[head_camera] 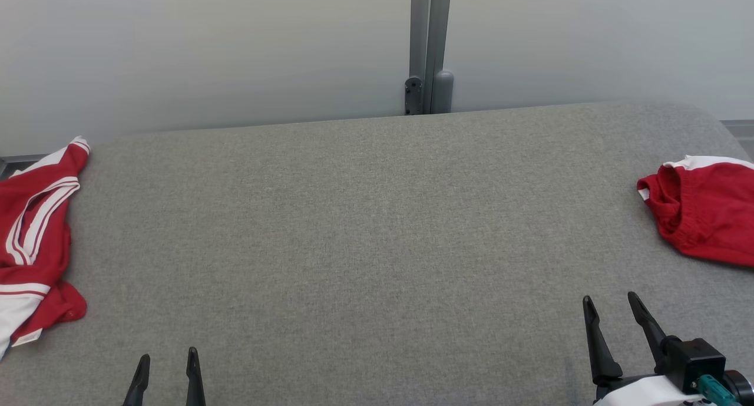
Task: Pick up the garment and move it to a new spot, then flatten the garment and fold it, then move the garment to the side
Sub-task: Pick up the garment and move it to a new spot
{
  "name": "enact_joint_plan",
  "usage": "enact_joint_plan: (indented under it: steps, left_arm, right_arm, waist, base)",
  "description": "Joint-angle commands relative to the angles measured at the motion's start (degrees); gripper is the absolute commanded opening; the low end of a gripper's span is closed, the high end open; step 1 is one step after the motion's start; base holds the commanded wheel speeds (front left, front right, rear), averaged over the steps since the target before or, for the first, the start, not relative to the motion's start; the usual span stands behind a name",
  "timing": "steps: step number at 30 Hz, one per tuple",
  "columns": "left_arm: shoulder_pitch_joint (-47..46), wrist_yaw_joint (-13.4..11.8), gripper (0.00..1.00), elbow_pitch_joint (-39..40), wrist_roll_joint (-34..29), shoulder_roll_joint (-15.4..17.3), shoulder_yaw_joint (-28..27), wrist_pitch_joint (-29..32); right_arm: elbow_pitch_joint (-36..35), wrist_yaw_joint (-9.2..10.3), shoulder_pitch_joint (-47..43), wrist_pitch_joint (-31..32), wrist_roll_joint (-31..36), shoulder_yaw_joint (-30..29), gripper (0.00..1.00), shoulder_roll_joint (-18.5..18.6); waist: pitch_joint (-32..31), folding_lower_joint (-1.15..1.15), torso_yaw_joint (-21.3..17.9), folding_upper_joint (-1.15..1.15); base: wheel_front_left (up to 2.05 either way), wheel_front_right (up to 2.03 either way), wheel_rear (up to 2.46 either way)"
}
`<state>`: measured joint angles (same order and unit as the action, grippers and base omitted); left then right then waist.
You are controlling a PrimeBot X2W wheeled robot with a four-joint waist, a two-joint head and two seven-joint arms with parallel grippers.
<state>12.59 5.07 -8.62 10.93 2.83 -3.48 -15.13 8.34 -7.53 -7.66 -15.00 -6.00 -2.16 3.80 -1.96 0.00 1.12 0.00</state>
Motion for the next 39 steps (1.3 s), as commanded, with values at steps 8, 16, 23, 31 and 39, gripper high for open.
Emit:
enact_joint_plan:
  steps: [8, 16, 23, 31, 39]
  left_arm:
    - [0.4, 1.5, 1.0, -0.2, -1.6, 0.1, -0.8, 0.0]
    - [-0.2, 2.0, 1.0, -0.7, -2.3, 0.1, -0.6, 0.0]
    - [-1.4, 2.4, 1.0, -1.0, -3.0, 0.1, 0.0, 0.0]
    - [0.0, 2.4, 1.0, -1.3, -3.5, 0.9, -0.5, 0.0]
    - [1.4, 2.4, 1.0, 0.2, -2.2, 0.9, -3.0, 0.0]
  right_arm:
    - [0.3, 0.08, 0.6, -0.3, 0.0, -0.1, 1.0, 0.2]
    - [0.4, 0.08, 0.1, -0.3, -0.4, -0.4, 1.0, 0.0]
    - [0.7, 0.08, -1.2, -0.3, -0.9, -0.4, 1.0, -0.2]
    - [1.3, 0.08, 0.0, -0.3, -1.1, 1.7, 1.0, -0.4]
    - [3.0, 0.08, 2.4, -0.3, -1.6, 6.1, 1.0, 0.3]
  waist:
    - [0.0, 0.0, -0.2, 0.0]
    - [0.2, 0.0, 0.8, 0.0]
    - [-0.2, 0.0, 7.8, 0.0]
    - [-1.4, 0.0, 21.1, 0.0]
    - [-1.3, 0.0, 26.5, 0.0]
  base:
    - [0.0, 0.0, 0.0]
    - [0.0, 0.0, 0.0]
    - [0.0, 0.0, 0.0]
    - [0.0, 0.0, 0.0]
    - [0.0, 0.0, 0.0]
